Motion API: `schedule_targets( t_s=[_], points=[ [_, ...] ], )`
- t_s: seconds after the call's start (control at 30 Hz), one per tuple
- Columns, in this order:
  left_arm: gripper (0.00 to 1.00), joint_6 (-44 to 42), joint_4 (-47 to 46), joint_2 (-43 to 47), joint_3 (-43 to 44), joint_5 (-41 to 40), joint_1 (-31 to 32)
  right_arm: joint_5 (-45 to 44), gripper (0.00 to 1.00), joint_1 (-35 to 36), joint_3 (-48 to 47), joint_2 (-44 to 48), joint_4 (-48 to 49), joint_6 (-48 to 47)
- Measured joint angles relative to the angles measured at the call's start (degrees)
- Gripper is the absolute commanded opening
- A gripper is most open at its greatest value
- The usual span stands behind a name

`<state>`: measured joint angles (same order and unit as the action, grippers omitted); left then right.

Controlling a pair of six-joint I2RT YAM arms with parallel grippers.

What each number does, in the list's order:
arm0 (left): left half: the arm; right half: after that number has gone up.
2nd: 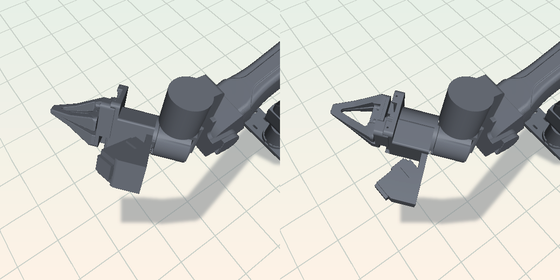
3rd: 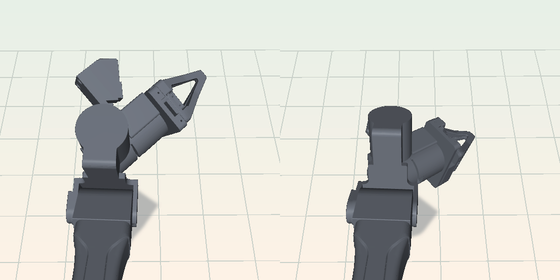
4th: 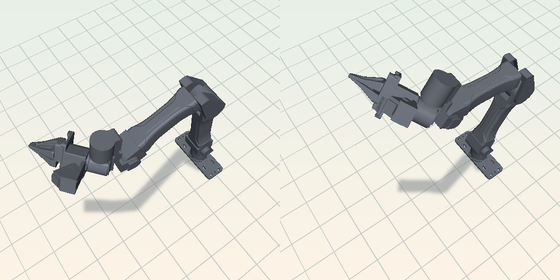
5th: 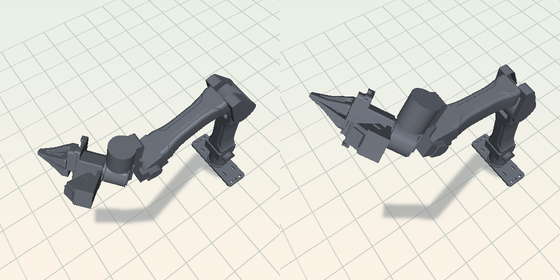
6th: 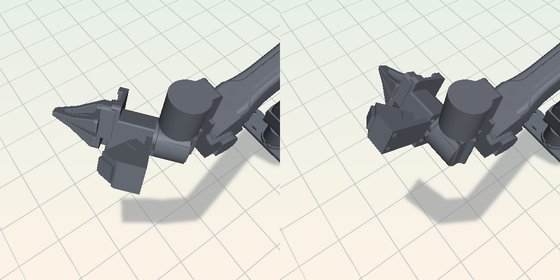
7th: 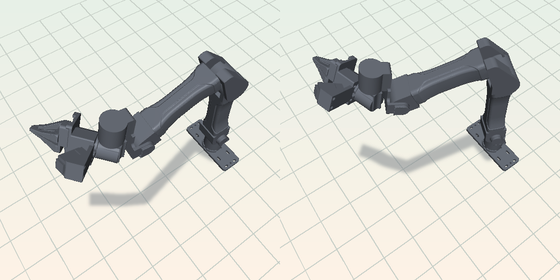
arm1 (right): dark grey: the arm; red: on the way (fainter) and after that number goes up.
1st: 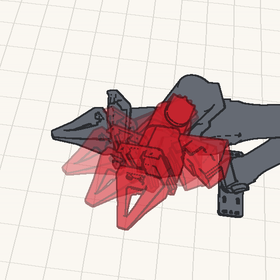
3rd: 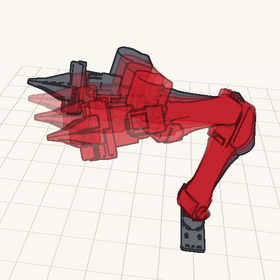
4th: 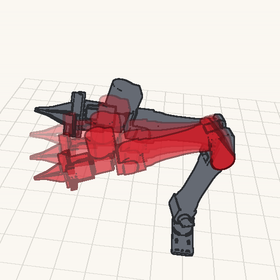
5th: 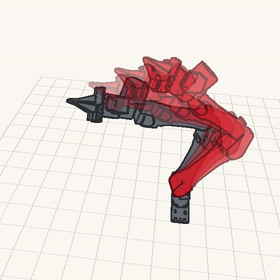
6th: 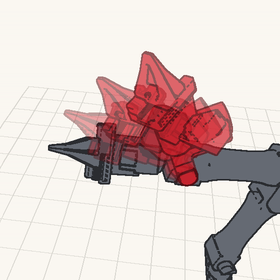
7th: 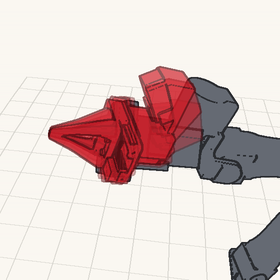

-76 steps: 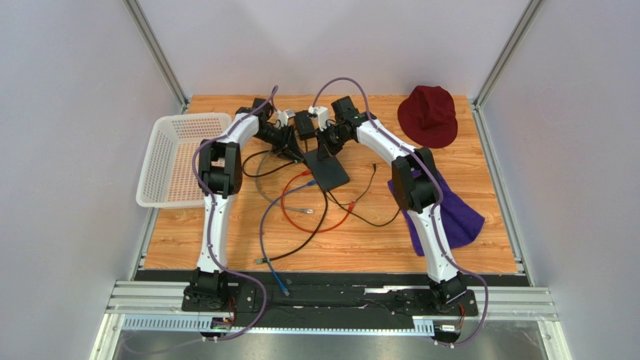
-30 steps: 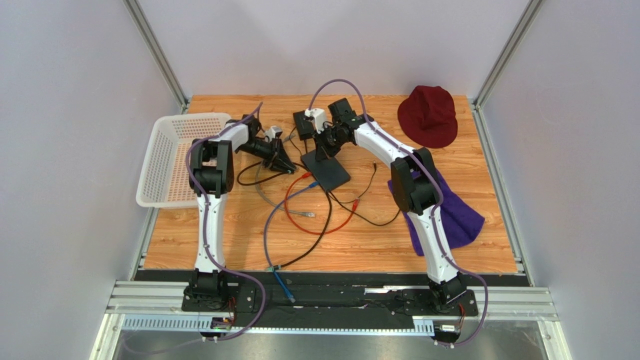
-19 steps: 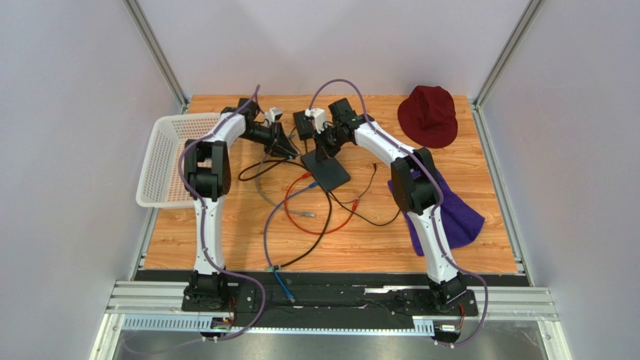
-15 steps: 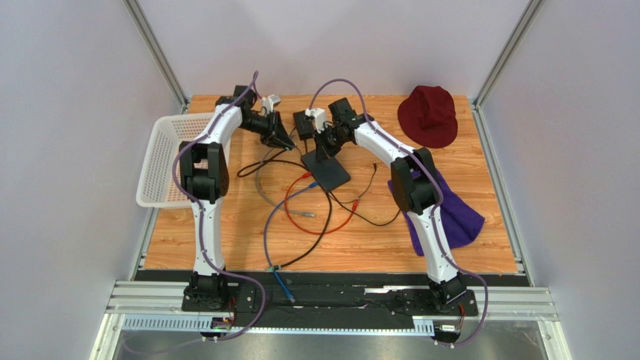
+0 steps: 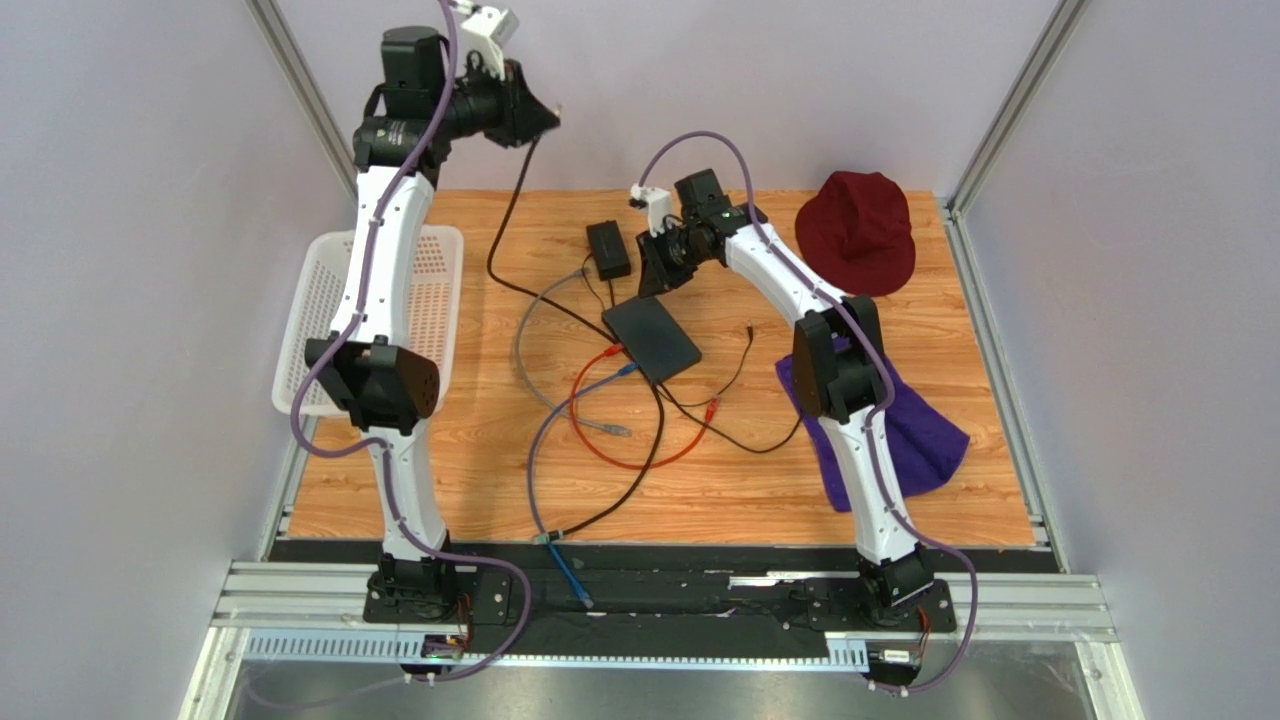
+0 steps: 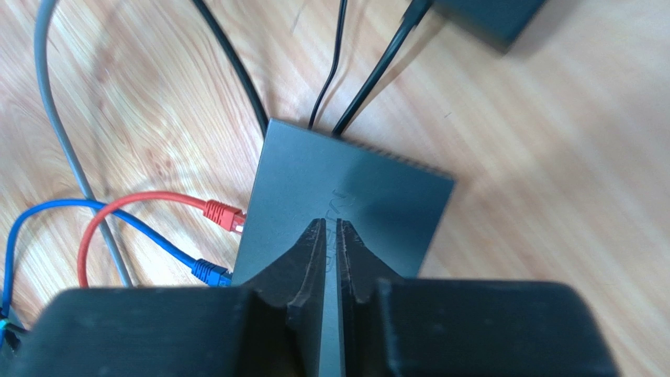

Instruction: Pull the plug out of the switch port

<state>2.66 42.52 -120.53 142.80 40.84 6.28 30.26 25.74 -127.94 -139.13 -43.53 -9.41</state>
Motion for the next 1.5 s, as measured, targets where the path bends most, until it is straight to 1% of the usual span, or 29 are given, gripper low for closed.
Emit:
schedule_targets(
  t_s=[0.07, 0.1, 0.2, 0.3, 0.33, 0.47, 0.6, 0.7, 0.8, 0.93, 1.03, 1.1, 1.23, 1.37, 1.5],
  points=[
    [0.0, -0.87, -5.14, 1.51, 0.15, -1.75, 0.11, 0.28, 0.2, -0.33, 0.02, 0.07, -0.09, 0.15],
    [0.0, -1.64, -6.84, 1.6, 1.75, -2.97, 0.11, 0.28, 0.21, -0.52, 0.26, 0.07, -0.02, 0.13],
    [0.0, -5.31, -9.44, 1.38, 4.74, -5.95, -0.02, 0.22, 0.21, -0.76, 2.14, 0.5, -0.13, -0.02],
    [0.0, -13.94, -9.35, 1.55, 5.05, -8.24, -0.15, 0.15, 0.22, -0.63, 4.44, 1.22, -0.5, -0.31],
    [0.0, -18.34, -8.02, 1.55, 4.83, -9.46, -0.2, 0.09, 0.22, -0.63, 5.07, 1.4, -0.52, -0.44],
    [0.0, -33.33, -4.7, 1.73, 1.46, -15.98, -0.59, -0.26, 0.23, -0.63, 6.43, 2.54, -0.66, -0.55],
    [0.0, -43.32, -3.8, 1.73, -2.71, -21.03, -0.74, -0.24, 0.24, -0.63, 6.45, 3.04, -0.39, -0.46],
    [0.0, -47.69, -4.72, 1.99, -7.8, -23.87, 0.02, -0.24, 0.24, -0.52, 6.45, 3.04, -0.33, -0.26],
    [0.0, -49.81, -5.05, 1.62, -14.12, -26.29, 2.16, -0.26, 0.24, -0.52, 6.51, 3.04, -0.31, -0.22],
    [0.0, -50.12, -6.86, -1.38, -19.28, -26.99, 5.42, -0.44, 0.24, -0.52, 7.48, 3.1, -0.35, -0.26],
    [0.02, -49.51, -9.53, -2.67, -22.67, -26.05, 6.82, -0.79, 0.24, -0.52, 8.13, 3.13, -0.39, -0.28],
    [0.02, -49.09, -10.95, -3.19, -24.74, -23.67, 6.91, -1.03, 0.24, -0.52, 8.35, 3.13, -0.39, -0.26],
    [0.0, -47.89, -12.31, -3.34, -25.59, -19.02, 7.02, -1.29, 0.24, -0.52, 8.37, 3.13, -0.33, -0.26],
    [0.0, -46.84, -15.58, -3.3, -25.53, -16.63, 7.74, -1.29, 0.24, -0.52, 8.72, 3.15, -0.33, -0.26],
    [0.0, -49.22, -15.17, -3.02, -25.42, -11.5, 9.16, -1.31, 0.24, -0.52, 9.27, 3.15, -0.33, -0.26]
  ],
)
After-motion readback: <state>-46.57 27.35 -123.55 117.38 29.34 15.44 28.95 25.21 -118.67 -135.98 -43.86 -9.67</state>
